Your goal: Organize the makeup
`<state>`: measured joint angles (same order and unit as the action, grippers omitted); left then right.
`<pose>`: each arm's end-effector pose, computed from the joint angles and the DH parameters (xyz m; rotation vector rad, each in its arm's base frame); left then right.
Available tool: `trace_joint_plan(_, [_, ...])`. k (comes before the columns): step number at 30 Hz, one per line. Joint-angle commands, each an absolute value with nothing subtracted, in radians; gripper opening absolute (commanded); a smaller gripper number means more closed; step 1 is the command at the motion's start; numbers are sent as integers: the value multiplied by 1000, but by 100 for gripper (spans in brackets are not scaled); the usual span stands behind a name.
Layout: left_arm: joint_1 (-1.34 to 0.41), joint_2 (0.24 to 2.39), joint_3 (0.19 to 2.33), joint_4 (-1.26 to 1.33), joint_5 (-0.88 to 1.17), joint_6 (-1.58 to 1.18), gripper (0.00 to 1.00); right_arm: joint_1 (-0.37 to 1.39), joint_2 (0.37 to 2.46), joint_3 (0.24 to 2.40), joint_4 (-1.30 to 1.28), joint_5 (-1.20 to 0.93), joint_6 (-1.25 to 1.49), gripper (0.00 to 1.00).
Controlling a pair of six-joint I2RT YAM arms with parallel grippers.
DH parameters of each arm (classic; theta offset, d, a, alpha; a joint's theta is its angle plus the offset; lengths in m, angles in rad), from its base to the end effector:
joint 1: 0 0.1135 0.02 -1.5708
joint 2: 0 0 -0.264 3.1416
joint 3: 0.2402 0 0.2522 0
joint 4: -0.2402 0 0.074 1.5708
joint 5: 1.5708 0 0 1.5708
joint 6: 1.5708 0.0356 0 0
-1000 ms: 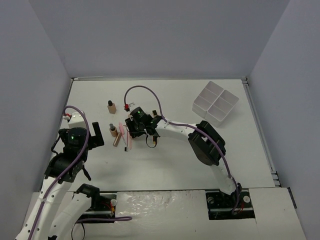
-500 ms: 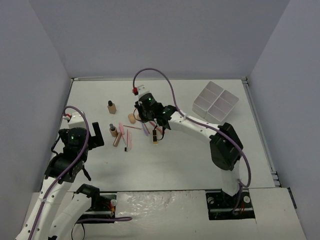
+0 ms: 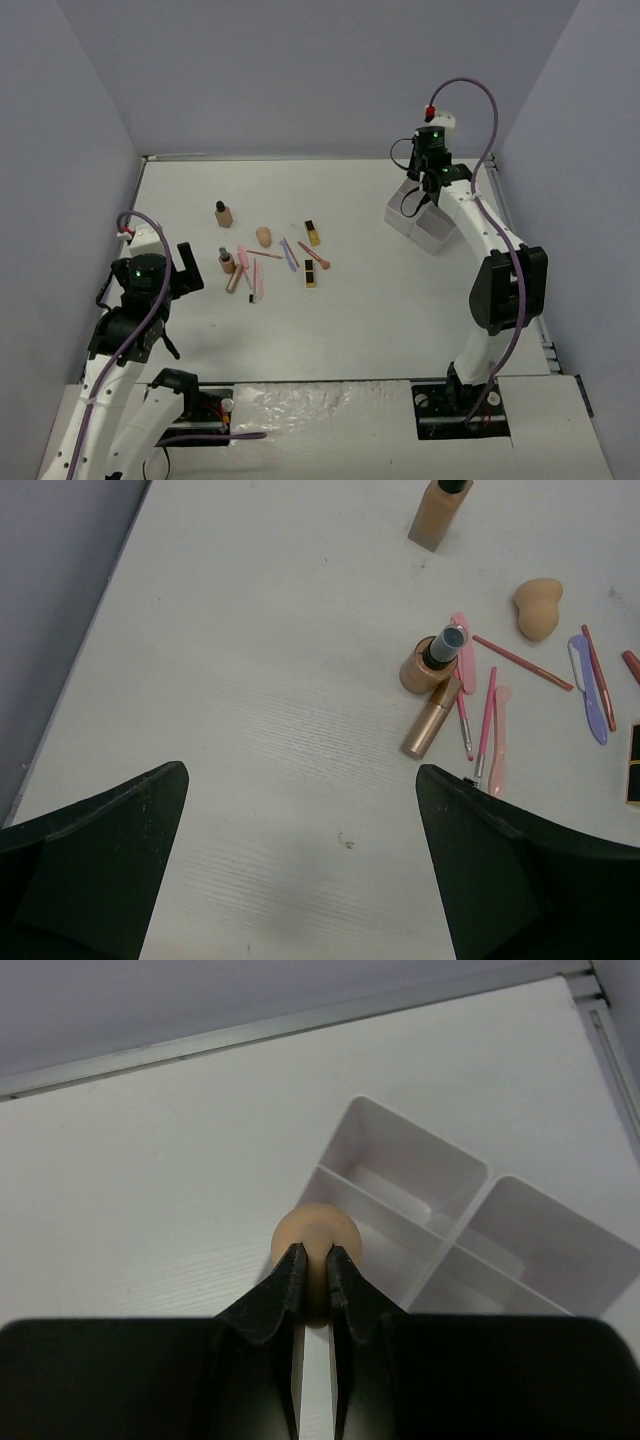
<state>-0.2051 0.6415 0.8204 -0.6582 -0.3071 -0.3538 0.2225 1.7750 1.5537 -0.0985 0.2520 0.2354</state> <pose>0.1340 -0.0169 0.3243 -0.3389 1.9976 -0.0378 0.4201 0.0859 0.3427 0.1834 1.8719 0.0759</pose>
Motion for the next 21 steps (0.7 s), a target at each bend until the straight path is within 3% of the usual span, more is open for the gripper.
trace_joint_plan(1, [-175, 655, 854, -594, -281, -367, 97, 145, 1831, 1613, -84, 254, 278, 0])
trace_joint_plan(16, [-149, 687, 852, -583, -250, -353, 97, 64, 1989, 1726, -89, 188, 304, 0])
trace_joint_plan(21, [-147, 688, 851, -581, -250, -353, 97, 63, 1982, 1719, -88, 193, 308, 16])
